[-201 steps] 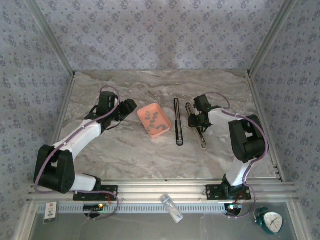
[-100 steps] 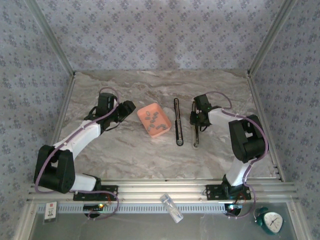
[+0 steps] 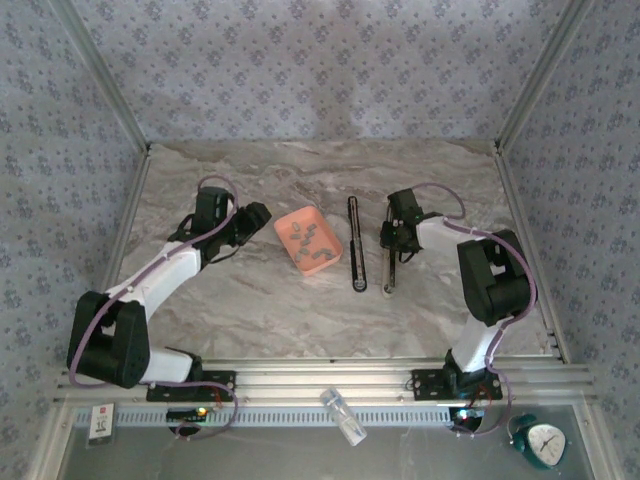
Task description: Load the staples into the stapler
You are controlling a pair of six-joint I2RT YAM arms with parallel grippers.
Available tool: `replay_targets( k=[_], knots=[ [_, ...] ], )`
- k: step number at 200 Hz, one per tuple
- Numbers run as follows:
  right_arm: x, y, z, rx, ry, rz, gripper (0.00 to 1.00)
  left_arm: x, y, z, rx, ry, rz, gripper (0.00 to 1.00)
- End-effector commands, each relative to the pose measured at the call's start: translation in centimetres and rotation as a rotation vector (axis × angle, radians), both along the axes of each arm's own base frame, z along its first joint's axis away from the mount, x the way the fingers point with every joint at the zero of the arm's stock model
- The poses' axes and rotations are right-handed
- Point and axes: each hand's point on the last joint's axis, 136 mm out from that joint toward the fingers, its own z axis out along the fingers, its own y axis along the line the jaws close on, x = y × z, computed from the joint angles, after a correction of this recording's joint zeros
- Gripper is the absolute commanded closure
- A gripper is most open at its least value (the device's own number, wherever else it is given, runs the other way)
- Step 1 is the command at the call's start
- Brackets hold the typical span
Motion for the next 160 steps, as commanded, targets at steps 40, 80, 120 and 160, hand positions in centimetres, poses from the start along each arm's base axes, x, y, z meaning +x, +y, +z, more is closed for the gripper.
replay_targets(
  k=[40,80,120,160],
  knots=[
    [-0.2,-0.7,0.9,0.005,-0.017,-0.073,0.74,-0.7,0.1,1.1,-0.016,-0.032,-0.014,0.42],
    [-0.4,-0.3,1.7,0.017,-0.044,-0.070,0.61,-1.1,0.4,1.2,-0.001,-0.031,-0.012,0.42],
    [-0.8,-0.2,3.7,0.021,-0.082,-0.065,0.48,-1.7,0.8,1.1,0.012,-0.024,-0.007,0.42],
    [-2.0,0.6,6.2,0.054,-0.123,-0.033,0.45,-2.5,1.0,0.5,0.026,-0.001,-0.009,0.42]
  ],
)
